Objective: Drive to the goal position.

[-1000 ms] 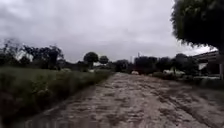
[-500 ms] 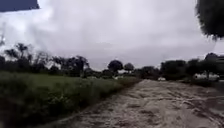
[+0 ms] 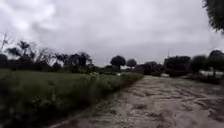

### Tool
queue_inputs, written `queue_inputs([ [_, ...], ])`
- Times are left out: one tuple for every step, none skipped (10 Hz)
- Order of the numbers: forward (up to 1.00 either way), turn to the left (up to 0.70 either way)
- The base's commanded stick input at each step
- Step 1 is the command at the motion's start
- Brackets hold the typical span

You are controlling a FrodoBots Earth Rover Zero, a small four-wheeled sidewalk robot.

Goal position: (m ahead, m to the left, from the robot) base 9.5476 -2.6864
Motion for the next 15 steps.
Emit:
queue_inputs([
  [0.50, 0.00],
  [0.50, 0.00],
  [0.50, 0.00],
  [0.50, 0.00],
  [0.50, 0.00],
  [0.50, 0.00],
  [0.50, 0.00],
  [0.50, -0.25],
  [0.50, -0.50],
  [0.50, -0.50],
  [0.50, 0.00],
  [0.50, 0.00],
  [0.50, 0.00],
  [0.50, 0.00],
  [0.50, 0.00],
])
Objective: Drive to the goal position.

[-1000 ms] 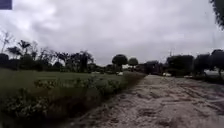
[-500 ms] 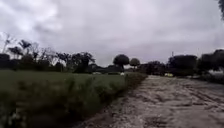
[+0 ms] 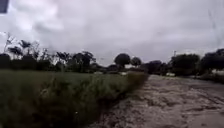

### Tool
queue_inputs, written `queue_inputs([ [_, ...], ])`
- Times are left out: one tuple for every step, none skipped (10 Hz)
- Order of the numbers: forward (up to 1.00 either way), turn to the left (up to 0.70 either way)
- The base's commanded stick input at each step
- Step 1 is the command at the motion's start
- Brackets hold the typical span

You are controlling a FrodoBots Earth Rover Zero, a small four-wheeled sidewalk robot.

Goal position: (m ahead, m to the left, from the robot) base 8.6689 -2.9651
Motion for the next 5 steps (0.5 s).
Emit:
queue_inputs([
  [0.50, 0.00],
  [0.50, 0.00],
  [0.50, 0.00],
  [0.50, 0.00],
  [0.50, 0.00],
])
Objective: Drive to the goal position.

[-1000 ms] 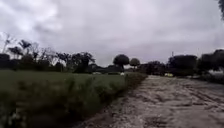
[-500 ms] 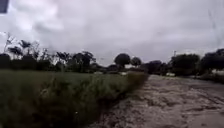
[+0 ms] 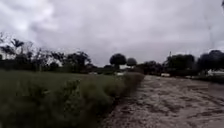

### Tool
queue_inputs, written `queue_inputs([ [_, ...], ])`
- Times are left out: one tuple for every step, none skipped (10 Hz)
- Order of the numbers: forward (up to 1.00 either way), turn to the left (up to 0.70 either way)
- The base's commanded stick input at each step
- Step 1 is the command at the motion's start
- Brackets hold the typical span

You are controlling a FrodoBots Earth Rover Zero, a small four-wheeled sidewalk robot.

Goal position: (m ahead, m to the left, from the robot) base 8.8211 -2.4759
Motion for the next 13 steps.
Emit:
queue_inputs([
  [0.50, 0.00],
  [0.50, 0.00],
  [0.50, -0.11],
  [0.50, -0.49],
  [0.50, -0.50],
  [0.50, -0.50],
  [0.50, -0.50],
  [0.50, -0.50],
  [0.50, -0.50],
  [0.50, -0.37],
  [0.50, 0.00],
  [0.50, 0.00],
  [0.50, 0.00],
])
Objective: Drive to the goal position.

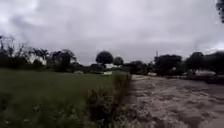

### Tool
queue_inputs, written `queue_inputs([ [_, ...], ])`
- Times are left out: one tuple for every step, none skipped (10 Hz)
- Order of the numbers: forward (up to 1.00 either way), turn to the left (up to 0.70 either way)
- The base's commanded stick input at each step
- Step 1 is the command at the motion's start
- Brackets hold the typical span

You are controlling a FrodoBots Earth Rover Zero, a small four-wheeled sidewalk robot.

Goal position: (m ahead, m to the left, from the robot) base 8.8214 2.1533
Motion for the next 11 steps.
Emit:
queue_inputs([
  [0.50, 0.00],
  [0.50, 0.00],
  [0.50, 0.00],
  [0.50, 0.00],
  [0.50, 0.00],
  [0.50, 0.00],
  [0.50, 0.00],
  [0.50, 0.00],
  [0.50, 0.00],
  [0.50, 0.00],
  [0.50, 0.00],
])
